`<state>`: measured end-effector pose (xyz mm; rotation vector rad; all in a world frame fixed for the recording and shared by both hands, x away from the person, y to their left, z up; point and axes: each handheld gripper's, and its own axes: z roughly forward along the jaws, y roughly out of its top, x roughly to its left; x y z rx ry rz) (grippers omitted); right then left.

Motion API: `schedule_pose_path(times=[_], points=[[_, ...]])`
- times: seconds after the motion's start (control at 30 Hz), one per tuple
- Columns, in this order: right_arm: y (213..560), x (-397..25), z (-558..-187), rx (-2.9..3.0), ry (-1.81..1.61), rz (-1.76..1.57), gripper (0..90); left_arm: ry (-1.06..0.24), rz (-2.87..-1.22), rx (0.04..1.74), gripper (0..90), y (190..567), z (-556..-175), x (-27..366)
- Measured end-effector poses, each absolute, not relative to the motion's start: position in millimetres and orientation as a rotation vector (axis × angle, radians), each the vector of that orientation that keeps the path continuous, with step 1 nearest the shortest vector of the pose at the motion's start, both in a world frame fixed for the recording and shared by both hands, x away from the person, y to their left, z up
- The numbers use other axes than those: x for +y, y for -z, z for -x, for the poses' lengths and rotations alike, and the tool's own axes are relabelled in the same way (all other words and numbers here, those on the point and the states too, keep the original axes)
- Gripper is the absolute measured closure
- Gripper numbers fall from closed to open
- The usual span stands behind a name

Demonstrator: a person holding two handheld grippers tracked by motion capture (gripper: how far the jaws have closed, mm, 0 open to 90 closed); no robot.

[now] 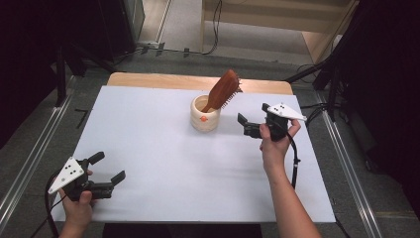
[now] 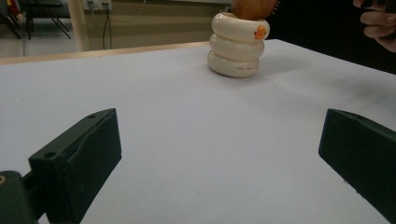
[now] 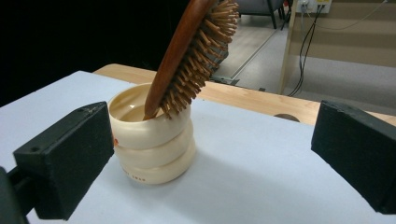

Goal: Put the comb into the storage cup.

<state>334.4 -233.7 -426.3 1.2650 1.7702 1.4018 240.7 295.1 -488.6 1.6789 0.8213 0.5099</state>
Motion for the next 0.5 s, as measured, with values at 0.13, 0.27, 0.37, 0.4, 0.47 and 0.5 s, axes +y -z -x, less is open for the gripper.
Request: schedule_pose_path(times=[0.13, 0.27, 0.37, 0.4, 0.47, 0.5], points=[[430, -238, -328, 1.774, -1.389, -1.263, 0.0, -0.511, -1.679, 0.821, 0.0, 489, -241, 295], [434, -244, -322, 1.761, -1.389, -1.276, 0.0, -0.512, -1.679, 0.821, 0.0, 489, -240, 295], [437, -249, -318, 1.755, -1.385, -1.280, 0.0, -0.512, -1.679, 0.821, 0.0, 489, -240, 295], [438, -250, -317, 1.756, -1.381, -1.282, 0.0, -0.512, -1.679, 0.821, 0.0, 489, -240, 295], [439, -252, -315, 1.760, -1.372, -1.272, 0.0, -0.512, -1.679, 0.822, 0.0, 489, -241, 295], [440, -253, -313, 1.761, -1.371, -1.273, 0.0, -0.512, -1.679, 0.821, 0.0, 489, -241, 295]])
